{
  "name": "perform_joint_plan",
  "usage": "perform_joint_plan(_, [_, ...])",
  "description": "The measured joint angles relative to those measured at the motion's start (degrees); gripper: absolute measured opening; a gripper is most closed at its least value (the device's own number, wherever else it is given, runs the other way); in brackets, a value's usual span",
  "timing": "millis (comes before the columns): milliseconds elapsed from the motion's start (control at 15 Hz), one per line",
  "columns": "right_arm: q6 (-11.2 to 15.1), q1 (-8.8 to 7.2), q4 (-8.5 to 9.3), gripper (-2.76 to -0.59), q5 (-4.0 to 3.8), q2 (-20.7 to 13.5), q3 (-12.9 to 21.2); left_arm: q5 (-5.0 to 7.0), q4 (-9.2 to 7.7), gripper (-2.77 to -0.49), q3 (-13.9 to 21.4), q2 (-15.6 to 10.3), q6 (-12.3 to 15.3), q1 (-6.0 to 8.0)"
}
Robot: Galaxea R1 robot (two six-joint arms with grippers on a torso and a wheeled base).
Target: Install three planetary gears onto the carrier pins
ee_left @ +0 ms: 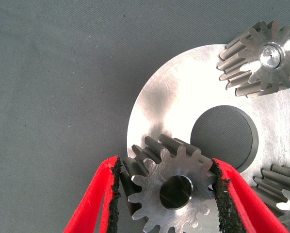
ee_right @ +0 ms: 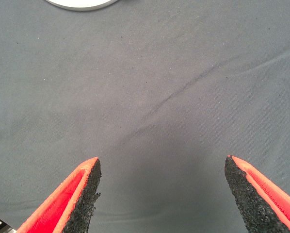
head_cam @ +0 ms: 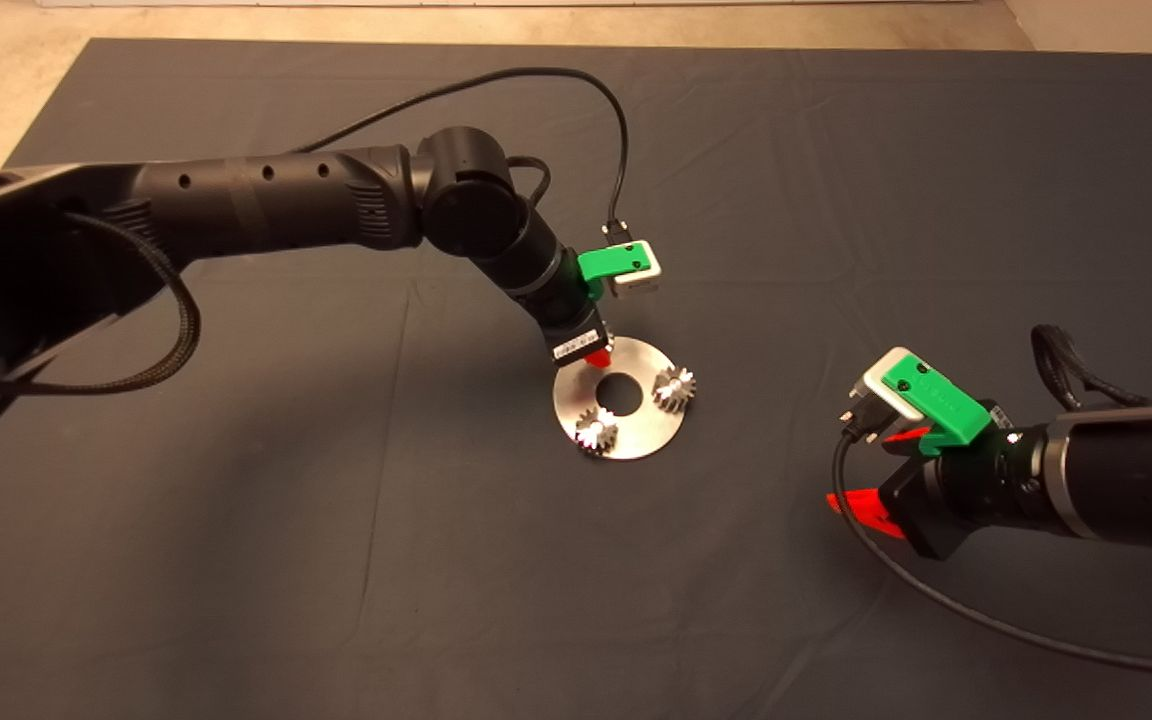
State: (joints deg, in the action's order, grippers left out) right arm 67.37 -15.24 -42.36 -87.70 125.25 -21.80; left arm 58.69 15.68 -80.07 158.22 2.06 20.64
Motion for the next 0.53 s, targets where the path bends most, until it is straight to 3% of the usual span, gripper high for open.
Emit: perform_joint_plan(533, [0.00,0.00,0.00,-1.47,0.00,0.00,0.00,0.46,-0.68,-2.19,-1.84,1.56,-0.38,0.15])
